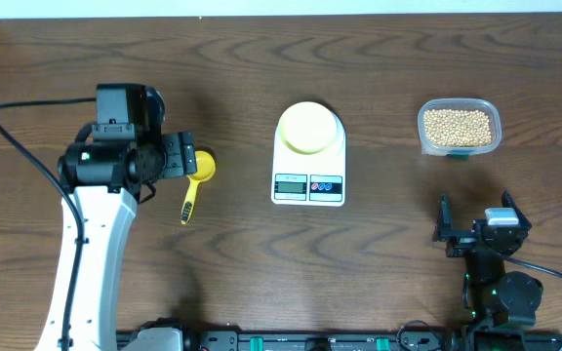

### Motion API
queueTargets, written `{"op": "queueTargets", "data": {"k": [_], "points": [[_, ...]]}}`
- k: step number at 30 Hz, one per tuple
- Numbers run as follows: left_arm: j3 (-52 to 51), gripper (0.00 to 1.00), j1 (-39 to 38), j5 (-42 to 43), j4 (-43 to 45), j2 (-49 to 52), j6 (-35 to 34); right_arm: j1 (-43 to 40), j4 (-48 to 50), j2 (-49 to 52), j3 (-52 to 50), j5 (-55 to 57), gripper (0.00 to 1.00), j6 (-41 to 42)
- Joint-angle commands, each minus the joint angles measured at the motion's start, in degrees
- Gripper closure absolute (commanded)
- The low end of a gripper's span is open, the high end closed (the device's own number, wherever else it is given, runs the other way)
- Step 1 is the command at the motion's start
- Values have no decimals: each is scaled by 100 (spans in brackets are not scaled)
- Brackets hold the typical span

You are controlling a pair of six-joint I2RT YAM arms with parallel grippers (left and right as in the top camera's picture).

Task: Scoop item into bowl and weigh 50g on scale
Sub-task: 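Move the left gripper forward over the yellow scoop handle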

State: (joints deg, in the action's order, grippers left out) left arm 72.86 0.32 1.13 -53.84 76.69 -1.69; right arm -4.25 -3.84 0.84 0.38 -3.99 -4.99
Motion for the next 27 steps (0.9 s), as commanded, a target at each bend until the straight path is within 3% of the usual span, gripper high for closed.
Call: {"op": "queueTargets", "data": {"k": [1,10,27], "points": [[330,11,28,-13,-98,140,61,22,-26,-46,-7,63,1,66],[986,11,295,-13,-763,922,254,22,-26,-46,-7,63,1,66],[988,11,332,-33,-516,2352,463,22,-26,-46,-7,63,1,66]]}}
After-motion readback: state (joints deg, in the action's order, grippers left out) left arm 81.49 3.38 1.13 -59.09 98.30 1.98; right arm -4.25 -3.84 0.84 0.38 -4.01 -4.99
